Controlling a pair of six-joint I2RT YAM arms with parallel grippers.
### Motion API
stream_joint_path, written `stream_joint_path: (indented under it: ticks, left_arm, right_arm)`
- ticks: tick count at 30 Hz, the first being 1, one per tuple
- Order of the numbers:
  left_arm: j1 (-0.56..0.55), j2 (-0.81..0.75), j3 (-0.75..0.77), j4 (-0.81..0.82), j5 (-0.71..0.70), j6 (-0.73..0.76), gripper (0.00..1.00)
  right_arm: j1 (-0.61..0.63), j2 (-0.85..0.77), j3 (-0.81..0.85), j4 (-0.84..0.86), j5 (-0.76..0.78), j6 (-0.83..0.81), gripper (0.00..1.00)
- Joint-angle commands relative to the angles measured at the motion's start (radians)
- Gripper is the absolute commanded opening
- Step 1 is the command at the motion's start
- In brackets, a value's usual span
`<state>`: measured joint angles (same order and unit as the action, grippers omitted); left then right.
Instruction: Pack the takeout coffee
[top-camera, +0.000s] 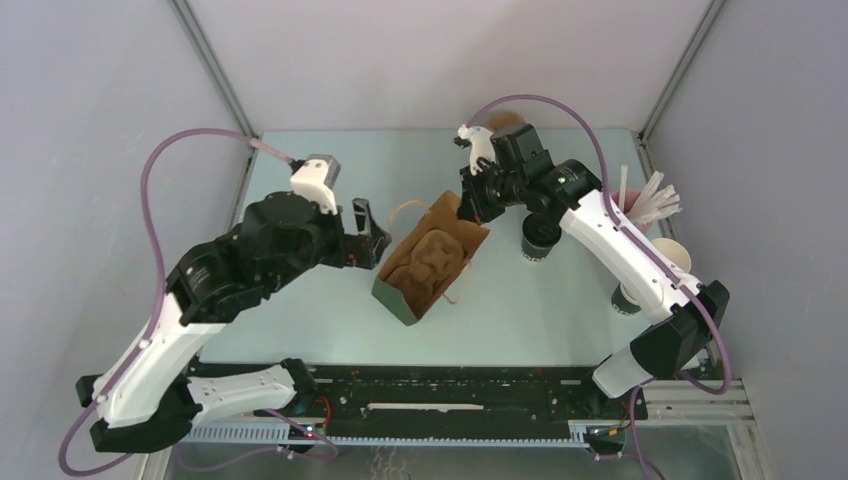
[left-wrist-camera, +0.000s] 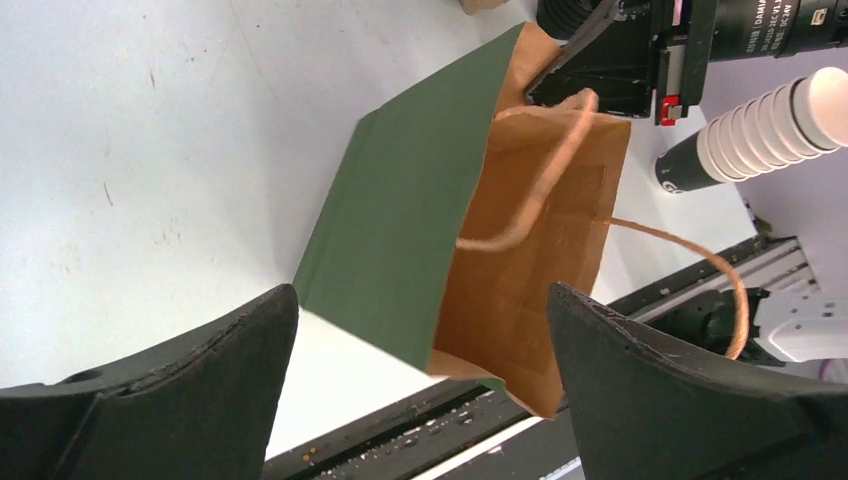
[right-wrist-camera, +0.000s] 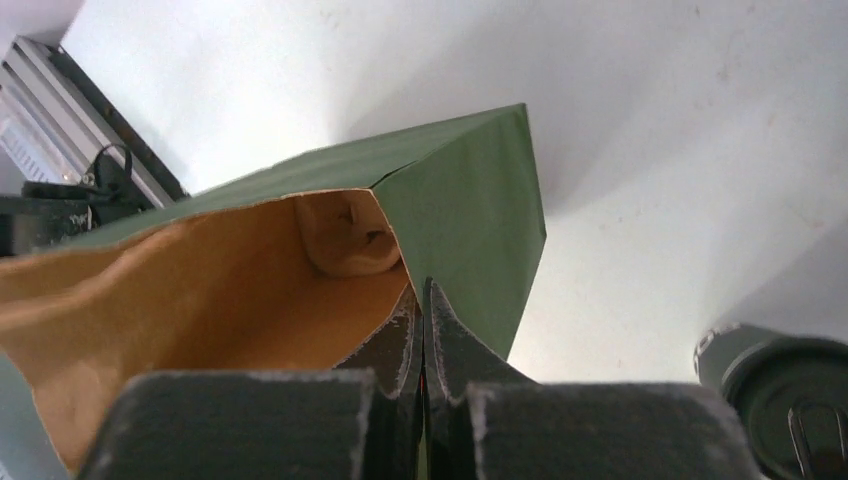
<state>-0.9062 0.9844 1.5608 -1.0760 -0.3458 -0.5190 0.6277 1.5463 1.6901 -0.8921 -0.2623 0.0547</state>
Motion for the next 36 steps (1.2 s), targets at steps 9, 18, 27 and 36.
stream_joint_path:
  ticks: [9,18,27,36]
  left_arm:
    - [0.007,0.072,0.002,0.282,0.151,0.16,0.89]
    - [0.007,0.009,-0.079,0.337,0.15,0.189,0.96]
    - [0.006,0.015,-0.088,0.312,0.22,0.16,0.98]
    - [0.003,0.005,-0.154,0.339,0.308,0.133,0.99]
  right_arm:
    - [0.082,-0.156,-0.179,0.468,0.188,-0.023,0.0]
    - [0.163,-0.156,-0.158,0.547,0.451,0.03,0.0]
    - [0.095,-0.221,-0.377,0.738,0.296,0.017,0.0]
    - [0.024,-0.29,-0.527,0.835,0.151,0.003,0.0]
